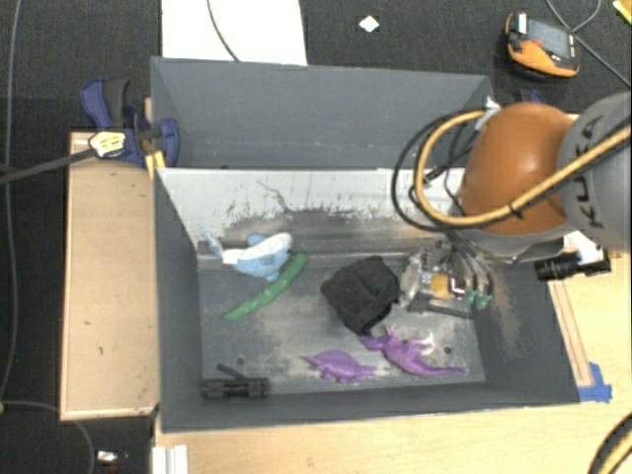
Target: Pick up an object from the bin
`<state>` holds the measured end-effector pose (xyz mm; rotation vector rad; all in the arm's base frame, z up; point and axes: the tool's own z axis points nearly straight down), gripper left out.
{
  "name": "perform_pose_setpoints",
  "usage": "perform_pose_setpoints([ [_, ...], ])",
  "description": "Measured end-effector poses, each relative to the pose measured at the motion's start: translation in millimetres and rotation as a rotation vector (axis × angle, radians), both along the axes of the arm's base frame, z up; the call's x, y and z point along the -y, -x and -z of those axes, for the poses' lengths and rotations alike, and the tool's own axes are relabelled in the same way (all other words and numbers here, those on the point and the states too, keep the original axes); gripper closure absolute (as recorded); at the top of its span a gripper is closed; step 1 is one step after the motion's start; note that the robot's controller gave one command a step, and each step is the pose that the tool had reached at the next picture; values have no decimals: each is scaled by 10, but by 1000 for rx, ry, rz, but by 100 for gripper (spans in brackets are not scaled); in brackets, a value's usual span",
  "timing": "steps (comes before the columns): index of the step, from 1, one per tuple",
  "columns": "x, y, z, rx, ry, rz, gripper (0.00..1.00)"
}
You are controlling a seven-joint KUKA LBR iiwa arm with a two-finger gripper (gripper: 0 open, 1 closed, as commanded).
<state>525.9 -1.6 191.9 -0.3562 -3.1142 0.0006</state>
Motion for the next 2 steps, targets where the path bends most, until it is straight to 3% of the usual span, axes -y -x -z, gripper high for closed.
perform_pose_setpoints([
  [1, -574, 400, 60, 28, 1, -111, 100],
  [2, -200, -181, 338, 12, 4, -82, 100],
])
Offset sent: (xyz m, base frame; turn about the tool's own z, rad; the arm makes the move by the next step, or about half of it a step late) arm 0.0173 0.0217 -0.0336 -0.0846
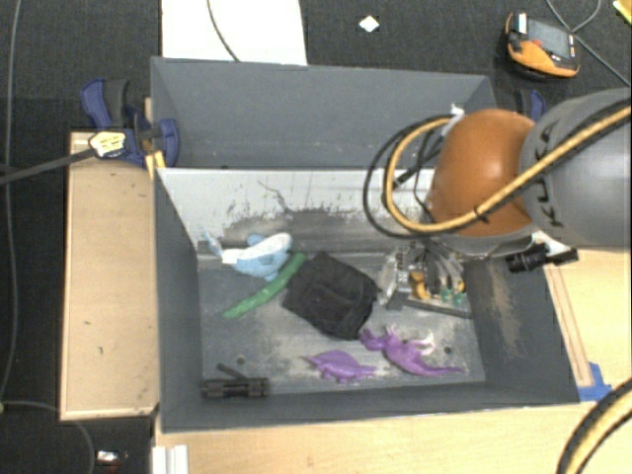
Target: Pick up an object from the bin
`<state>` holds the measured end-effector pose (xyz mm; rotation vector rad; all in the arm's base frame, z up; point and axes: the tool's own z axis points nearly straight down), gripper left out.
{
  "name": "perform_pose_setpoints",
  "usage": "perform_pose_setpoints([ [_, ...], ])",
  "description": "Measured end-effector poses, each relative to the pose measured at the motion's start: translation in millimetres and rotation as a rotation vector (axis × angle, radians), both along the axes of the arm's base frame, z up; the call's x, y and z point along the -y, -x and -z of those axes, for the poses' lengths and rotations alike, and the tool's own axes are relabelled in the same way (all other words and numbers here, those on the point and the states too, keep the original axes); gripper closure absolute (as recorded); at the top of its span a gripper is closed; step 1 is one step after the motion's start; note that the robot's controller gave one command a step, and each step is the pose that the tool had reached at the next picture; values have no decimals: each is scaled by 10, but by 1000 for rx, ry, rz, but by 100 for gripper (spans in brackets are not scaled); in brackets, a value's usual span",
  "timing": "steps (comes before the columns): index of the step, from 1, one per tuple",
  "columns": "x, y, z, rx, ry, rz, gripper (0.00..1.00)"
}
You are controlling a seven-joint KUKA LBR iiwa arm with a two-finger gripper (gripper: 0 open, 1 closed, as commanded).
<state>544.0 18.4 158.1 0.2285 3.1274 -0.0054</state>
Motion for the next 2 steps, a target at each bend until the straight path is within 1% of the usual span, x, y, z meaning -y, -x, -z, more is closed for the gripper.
perform_pose_setpoints([
  [1, -317, 171, 10, 11, -4, -59, 100],
  [2, -244, 52, 90, 10, -5, -58, 100],
])
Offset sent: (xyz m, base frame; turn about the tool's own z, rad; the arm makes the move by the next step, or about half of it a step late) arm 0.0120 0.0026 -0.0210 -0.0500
